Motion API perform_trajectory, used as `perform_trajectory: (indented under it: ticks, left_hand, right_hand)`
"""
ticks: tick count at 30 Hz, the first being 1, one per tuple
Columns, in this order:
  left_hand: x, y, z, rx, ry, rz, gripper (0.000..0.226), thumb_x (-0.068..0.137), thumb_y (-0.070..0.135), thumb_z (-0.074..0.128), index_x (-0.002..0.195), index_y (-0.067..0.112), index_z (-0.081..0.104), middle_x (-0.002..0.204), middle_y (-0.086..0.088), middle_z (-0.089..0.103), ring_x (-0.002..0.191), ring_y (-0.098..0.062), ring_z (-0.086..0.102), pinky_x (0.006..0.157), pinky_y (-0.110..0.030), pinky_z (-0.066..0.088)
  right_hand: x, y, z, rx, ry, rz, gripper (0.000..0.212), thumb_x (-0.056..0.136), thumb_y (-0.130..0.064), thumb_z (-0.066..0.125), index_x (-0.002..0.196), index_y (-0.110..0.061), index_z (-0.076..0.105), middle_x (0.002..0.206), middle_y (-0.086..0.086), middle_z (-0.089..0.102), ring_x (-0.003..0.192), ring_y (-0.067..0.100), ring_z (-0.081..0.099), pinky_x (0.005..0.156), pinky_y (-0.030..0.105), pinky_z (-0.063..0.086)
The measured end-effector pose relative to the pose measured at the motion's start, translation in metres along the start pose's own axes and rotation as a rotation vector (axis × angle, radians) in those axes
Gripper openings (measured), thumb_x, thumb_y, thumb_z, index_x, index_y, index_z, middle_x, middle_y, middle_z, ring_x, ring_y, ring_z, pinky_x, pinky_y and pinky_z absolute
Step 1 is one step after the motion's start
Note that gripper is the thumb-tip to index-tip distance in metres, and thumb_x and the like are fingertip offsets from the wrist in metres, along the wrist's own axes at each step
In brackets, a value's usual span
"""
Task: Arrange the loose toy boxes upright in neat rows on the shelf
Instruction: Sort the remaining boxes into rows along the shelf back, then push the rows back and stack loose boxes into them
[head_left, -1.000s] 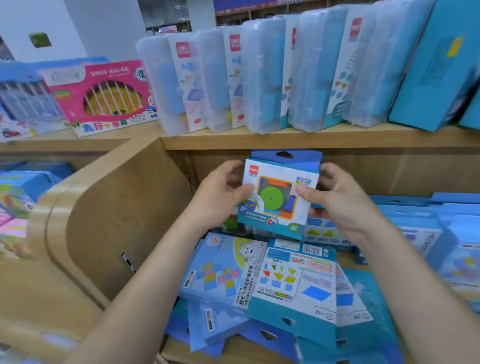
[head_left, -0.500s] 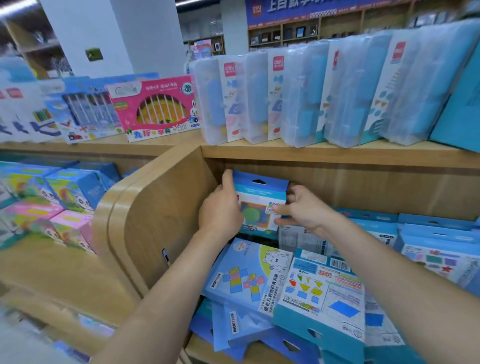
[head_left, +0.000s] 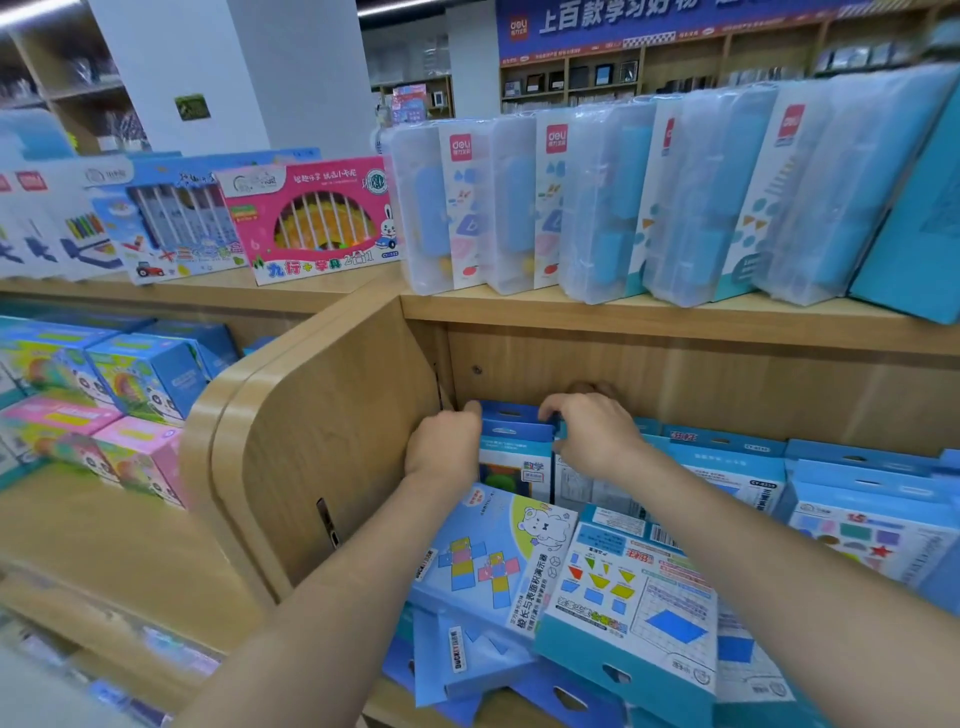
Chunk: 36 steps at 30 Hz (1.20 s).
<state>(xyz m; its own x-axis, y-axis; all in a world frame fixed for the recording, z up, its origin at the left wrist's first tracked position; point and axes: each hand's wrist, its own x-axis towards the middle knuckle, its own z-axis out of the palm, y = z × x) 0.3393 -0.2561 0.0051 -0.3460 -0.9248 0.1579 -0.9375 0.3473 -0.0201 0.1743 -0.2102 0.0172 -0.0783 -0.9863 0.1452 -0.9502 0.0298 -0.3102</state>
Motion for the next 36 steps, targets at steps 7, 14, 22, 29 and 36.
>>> perform_trajectory:
  ticks: [7, 14, 22, 29, 36]
  left_hand:
    - [0.007, -0.002, 0.003, 0.038, -0.014, 0.027, 0.050, 0.083, 0.007, 0.064, 0.128, 0.008, 0.041, 0.103, -0.016, 0.063, 0.092, -0.033, 0.063, 0.062, -0.036, 0.045]
    - [0.007, -0.001, 0.005, 0.017, -0.001, 0.035, 0.050, 0.085, 0.004, 0.060, 0.130, 0.009, 0.039, 0.104, -0.017, 0.063, 0.093, -0.033, 0.063, 0.071, -0.040, 0.052]
    - [0.001, 0.001, 0.013, -0.117, 0.049, 0.033, 0.053, 0.093, 0.019, 0.055, 0.141, 0.019, 0.031, 0.105, -0.015, 0.065, 0.092, -0.032, 0.063, 0.073, -0.038, 0.051]
    - [-0.011, 0.004, 0.003, -0.184, 0.059, -0.027, 0.055, 0.091, 0.011, 0.053, 0.141, 0.021, 0.032, 0.108, -0.012, 0.063, 0.092, -0.030, 0.062, 0.070, -0.038, 0.052]
    - [-0.097, 0.034, -0.019, -0.750, -0.002, 0.260, 0.028, 0.092, 0.042, 0.053, 0.117, 0.032, 0.061, 0.115, 0.023, 0.056, 0.104, 0.009, 0.050, 0.094, -0.022, 0.045]
  right_hand:
    - [-0.025, 0.024, -0.026, -0.007, -0.002, 0.025, 0.035, 0.089, -0.015, 0.060, 0.121, -0.026, 0.056, 0.122, 0.001, 0.060, 0.111, 0.022, 0.055, 0.087, 0.034, 0.048]
    - [-0.047, 0.051, -0.025, -0.218, -0.024, 0.179, 0.046, 0.087, -0.013, 0.058, 0.130, -0.026, 0.047, 0.119, 0.007, 0.055, 0.111, 0.029, 0.050, 0.082, 0.038, 0.047]
    - [-0.041, 0.056, -0.020, -0.170, 0.006, 0.110, 0.038, 0.084, -0.008, 0.064, 0.120, -0.018, 0.058, 0.111, 0.007, 0.064, 0.099, 0.026, 0.060, 0.081, 0.037, 0.050]
    - [-0.052, 0.060, -0.022, -0.046, 0.054, 0.121, 0.047, 0.084, -0.025, 0.069, 0.127, -0.023, 0.052, 0.117, 0.007, 0.058, 0.104, 0.024, 0.055, 0.085, 0.036, 0.048]
    - [-0.123, 0.061, -0.058, 0.590, 0.120, 0.207, 0.030, 0.086, -0.036, 0.063, 0.115, -0.034, 0.056, 0.098, -0.007, 0.062, 0.087, 0.010, 0.063, 0.079, 0.032, 0.050]
